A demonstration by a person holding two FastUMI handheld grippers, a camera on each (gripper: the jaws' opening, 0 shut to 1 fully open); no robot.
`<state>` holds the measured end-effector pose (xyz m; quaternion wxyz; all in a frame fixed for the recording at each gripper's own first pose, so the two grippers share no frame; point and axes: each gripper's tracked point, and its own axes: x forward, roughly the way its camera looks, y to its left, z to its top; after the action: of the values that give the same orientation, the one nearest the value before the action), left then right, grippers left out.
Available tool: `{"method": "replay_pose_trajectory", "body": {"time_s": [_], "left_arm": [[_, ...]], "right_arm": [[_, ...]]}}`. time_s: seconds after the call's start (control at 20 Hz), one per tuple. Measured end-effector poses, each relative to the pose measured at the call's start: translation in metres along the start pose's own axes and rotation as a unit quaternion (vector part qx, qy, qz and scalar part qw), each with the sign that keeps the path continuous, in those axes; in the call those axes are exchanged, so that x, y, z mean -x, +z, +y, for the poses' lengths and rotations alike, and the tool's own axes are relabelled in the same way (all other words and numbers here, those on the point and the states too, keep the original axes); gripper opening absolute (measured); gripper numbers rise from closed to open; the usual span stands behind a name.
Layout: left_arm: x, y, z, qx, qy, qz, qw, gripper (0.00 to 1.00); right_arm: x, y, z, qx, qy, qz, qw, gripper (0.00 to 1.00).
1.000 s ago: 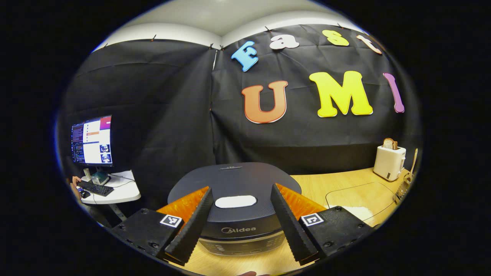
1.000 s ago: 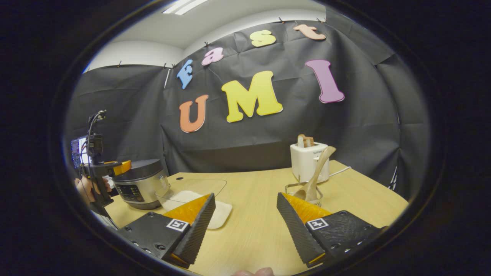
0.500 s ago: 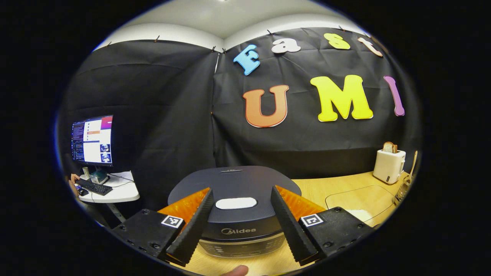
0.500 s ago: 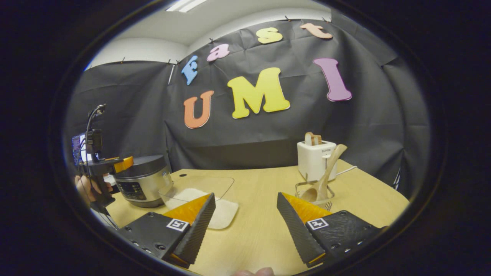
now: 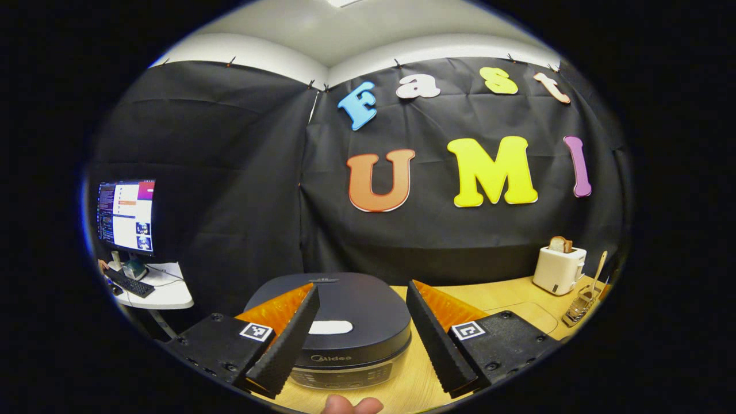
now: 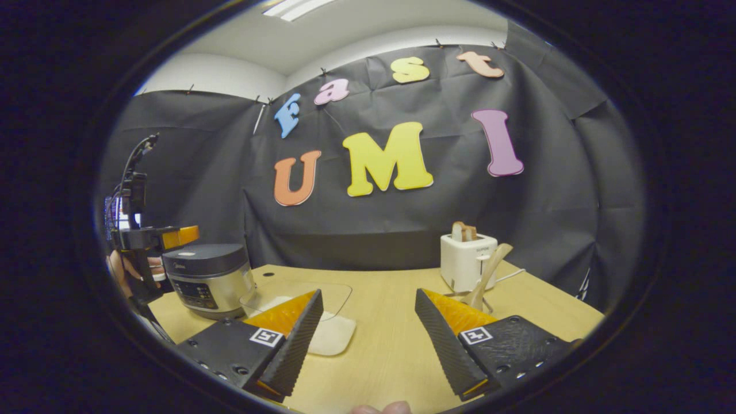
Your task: Close the left gripper, press the button to open the rice cooker; take a wooden spoon from the chopstick holder with the right hand, scoop a spoonful of rice and pour it into the rice cooker, then put the wooden spoon back into the chopstick holder.
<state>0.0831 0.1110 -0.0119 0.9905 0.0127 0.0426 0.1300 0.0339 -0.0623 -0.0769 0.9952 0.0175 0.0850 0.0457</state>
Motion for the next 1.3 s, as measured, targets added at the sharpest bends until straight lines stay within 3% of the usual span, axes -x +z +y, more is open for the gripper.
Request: {"method": "replay_pose_trajectory", "body": {"time_s": [0.1,0.15,0.45,0.6,0.8,1.1,1.3], "left_arm": [[0.017,0.013,-0.022,0.008,-0.026,-0.018,0.999,0.96],[0.026,0.019,-0.028,0.008,-0.035,-0.026,0.999,0.97],[0.077,0.021,-0.059,-0.01,-0.066,-0.051,0.996,0.96],[0.096,0.018,-0.07,0.001,-0.073,-0.056,0.996,1.0],[0.108,0.014,-0.092,0.019,-0.099,-0.054,0.993,0.96],[0.117,0.01,-0.099,0.0,-0.127,-0.046,0.991,0.96],[0.118,0.014,-0.084,-0.016,-0.118,-0.059,0.991,0.97]], "right_arm": [[0.002,0.016,0.008,-0.021,0.002,-0.017,1.0,0.92],[0.004,0.022,0.009,-0.023,-0.003,-0.027,0.999,0.96],[0.029,0.045,0.015,0.027,-0.054,-0.078,0.995,0.92],[0.044,0.046,0.024,0.029,-0.056,-0.084,0.994,0.96],[0.06,0.059,0.023,0.034,-0.07,-0.101,0.992,0.95],[0.076,0.055,0.022,0.036,-0.09,-0.107,0.989,0.96],[0.075,0.051,0.026,0.031,-0.098,-0.098,0.99,0.92]]}}
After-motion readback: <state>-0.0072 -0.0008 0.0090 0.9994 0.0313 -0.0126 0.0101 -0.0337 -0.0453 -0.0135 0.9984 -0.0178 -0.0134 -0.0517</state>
